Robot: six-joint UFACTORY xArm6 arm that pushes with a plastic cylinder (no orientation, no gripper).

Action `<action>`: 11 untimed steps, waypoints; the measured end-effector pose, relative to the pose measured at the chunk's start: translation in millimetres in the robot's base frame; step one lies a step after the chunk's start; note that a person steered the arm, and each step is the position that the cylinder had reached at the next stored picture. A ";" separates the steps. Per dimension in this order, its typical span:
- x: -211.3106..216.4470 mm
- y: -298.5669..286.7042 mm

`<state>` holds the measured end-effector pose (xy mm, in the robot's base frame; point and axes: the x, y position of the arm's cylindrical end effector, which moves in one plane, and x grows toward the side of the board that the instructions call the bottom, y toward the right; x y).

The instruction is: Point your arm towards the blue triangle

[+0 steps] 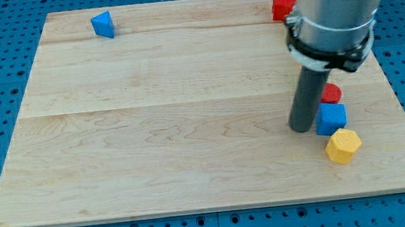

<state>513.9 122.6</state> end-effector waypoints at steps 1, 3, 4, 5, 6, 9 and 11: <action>2.2 -52.6; -36.8 -116.9; -73.7 -127.5; -103.3 -141.7; -138.7 -161.2; -204.9 -304.4; -264.9 -310.8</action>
